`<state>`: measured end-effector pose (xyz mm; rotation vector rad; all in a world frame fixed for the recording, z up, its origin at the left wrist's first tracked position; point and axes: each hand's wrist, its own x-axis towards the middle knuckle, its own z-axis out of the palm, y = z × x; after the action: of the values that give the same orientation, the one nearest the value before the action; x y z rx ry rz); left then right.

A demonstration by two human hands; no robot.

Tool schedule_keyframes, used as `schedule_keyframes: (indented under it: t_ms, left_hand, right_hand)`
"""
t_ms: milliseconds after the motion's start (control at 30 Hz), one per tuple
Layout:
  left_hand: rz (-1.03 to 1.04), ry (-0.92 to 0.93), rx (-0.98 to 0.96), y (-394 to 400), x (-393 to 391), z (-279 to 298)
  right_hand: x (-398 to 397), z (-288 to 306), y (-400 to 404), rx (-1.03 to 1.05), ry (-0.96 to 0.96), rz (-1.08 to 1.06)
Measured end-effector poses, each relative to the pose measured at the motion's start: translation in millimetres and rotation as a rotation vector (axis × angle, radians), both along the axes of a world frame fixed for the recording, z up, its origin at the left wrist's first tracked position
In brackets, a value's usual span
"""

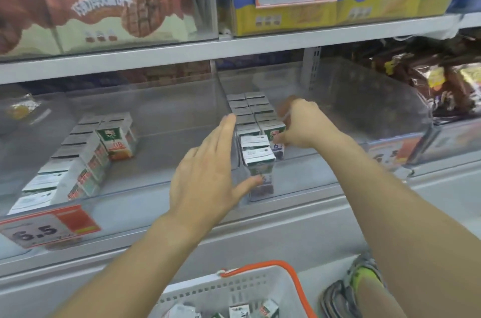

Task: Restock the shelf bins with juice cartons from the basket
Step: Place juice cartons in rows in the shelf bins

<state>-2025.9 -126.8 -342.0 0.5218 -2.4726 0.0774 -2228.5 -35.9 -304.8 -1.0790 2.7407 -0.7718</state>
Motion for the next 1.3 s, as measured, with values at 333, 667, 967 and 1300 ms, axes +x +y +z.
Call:
schedule_keyframes:
  t_ms: [333,667,967,1300]
  left_hand:
    - [-0.191,0.14,0.092,3,5,5]
    - [-0.241,-0.211,0.766,64,132,-164]
    - [0.022,-0.592,1.066,111,198,-293]
    - [0.109,-0.706,1.037,117,169,-328]
  right_hand:
    - [51,11,50,-0.404,0.373,-0.007]
    - [180,-136,92,0.118,-0.166,0.483]
    - [211,-262,117,0.878,-0.17,0.581]
    - [200,-270,110,0.814,-0.015,0.685]
